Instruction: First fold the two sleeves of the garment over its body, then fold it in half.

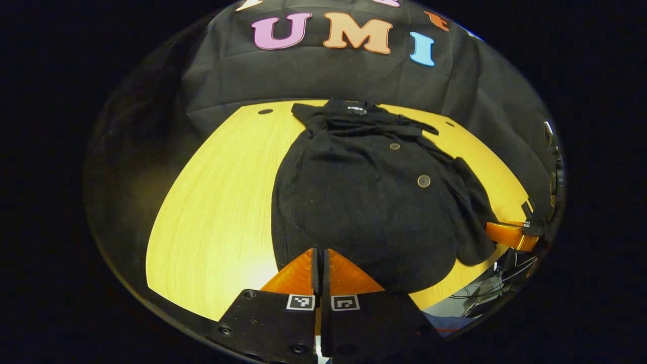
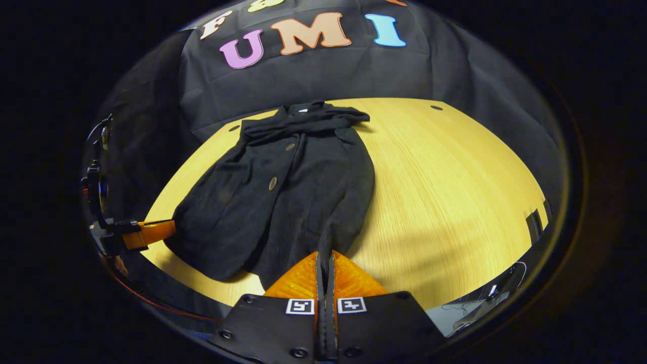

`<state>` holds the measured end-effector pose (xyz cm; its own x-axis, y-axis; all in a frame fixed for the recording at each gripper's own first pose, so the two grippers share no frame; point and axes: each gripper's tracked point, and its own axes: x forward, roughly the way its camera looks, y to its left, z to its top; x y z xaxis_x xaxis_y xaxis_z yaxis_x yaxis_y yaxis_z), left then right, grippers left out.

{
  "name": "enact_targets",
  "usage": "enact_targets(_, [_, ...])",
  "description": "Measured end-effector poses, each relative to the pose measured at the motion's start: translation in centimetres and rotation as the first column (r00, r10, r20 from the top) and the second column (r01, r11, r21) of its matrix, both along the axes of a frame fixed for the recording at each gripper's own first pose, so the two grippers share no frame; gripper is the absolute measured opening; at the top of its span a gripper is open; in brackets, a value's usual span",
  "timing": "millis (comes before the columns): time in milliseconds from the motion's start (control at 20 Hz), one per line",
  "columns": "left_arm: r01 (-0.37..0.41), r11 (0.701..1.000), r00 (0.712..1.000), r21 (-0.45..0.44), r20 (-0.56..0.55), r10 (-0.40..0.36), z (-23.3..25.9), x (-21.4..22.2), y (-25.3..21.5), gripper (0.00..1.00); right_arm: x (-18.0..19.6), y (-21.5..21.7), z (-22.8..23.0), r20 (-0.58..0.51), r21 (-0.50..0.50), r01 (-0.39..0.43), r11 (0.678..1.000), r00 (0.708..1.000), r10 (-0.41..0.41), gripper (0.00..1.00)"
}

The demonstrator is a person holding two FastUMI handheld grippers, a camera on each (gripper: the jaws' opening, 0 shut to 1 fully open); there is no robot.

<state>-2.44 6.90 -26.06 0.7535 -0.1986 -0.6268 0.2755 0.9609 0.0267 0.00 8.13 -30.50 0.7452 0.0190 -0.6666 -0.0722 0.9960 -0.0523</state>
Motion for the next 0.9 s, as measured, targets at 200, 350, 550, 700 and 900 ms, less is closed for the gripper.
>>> enact_targets(200, [0.027,0.999,0.998,-0.029,0.063,-0.025,3.5,1.4,-0.4,0.00,1.1,0.8,3.4,0.065,0.003,-0.008,1.000,0.998,0.008,0.02])
enact_targets(350, [0.022,0.996,0.996,-0.083,0.083,-0.015,5.3,2.7,-1.0,0.00,2.0,1.0,6.0,0.112,0.012,-0.008,1.000,0.994,0.007,0.02])
enact_targets(550, [0.009,0.994,0.994,-0.105,0.105,0.002,6.8,4.2,-0.7,0.00,3.5,1.3,8.5,0.159,-0.003,-0.013,1.000,0.987,0.013,0.02])
enact_targets(700, [0.013,0.996,0.991,-0.094,0.135,0.000,8.0,5.4,-0.4,0.00,4.2,1.2,9.3,0.172,0.005,-0.010,1.000,0.985,0.009,0.02])
enact_targets(900, [0.028,0.996,0.985,-0.084,0.171,-0.013,9.9,7.3,-0.7,0.00,5.4,1.4,10.3,0.189,0.006,-0.006,1.000,0.982,0.005,0.02])
